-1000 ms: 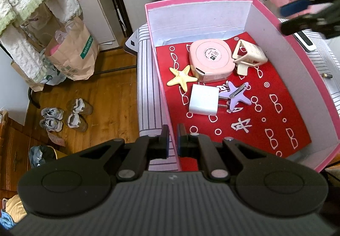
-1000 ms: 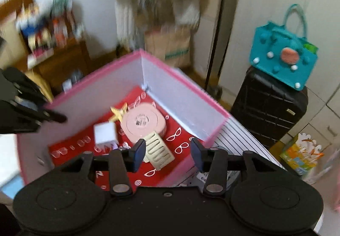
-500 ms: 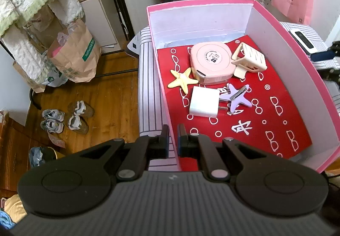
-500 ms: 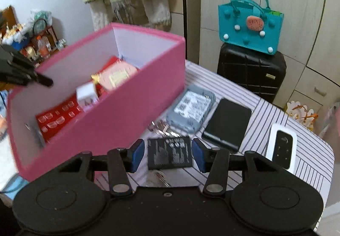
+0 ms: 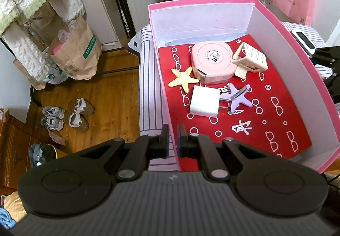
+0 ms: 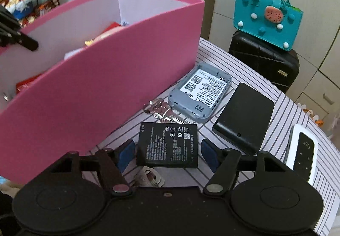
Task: Organize rigid objects
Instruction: 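Move the right gripper to the black battery and grasp it, then carry the black battery into the box and open the right gripper, then grasp the silver keys with the right gripper, then carry the keys into the box and release onto the keychain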
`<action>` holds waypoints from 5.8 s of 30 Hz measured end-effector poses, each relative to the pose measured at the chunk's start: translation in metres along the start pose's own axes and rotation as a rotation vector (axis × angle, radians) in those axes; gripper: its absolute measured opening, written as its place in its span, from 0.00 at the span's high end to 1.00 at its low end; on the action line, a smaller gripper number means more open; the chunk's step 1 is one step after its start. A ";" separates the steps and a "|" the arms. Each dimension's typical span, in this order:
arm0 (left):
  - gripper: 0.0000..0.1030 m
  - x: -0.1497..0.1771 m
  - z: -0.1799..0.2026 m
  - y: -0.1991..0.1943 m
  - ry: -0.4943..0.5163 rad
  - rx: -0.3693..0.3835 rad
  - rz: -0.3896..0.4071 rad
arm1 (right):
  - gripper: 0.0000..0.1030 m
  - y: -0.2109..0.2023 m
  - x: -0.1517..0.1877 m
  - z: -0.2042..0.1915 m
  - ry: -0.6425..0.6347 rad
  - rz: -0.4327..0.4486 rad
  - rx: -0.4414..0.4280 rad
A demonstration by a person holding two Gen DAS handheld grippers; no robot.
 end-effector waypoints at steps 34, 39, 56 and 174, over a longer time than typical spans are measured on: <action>0.94 0.000 0.001 -0.001 0.019 0.002 0.000 | 0.34 -0.113 -0.065 -0.026 0.079 0.177 -0.186; 0.94 0.000 0.001 -0.001 0.022 0.001 -0.001 | 0.34 -0.091 -0.085 -0.065 0.021 0.089 -0.290; 0.93 0.001 0.001 -0.001 0.041 0.014 0.003 | 0.34 0.009 -0.112 -0.134 -0.006 -0.243 -0.392; 0.93 0.010 0.002 -0.005 -0.018 0.020 0.029 | 0.91 -0.112 -0.027 0.010 0.242 0.137 -0.157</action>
Point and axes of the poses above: each gripper's, at about its wrist camera, not at the fingertips, and y roughly the way its jaws point, z to its right, x to its underside, the point moved 3 cm from there along y, roughly the way its jaws point, and after that the axes turned 6 degrees about x, right-handed, at the moved point
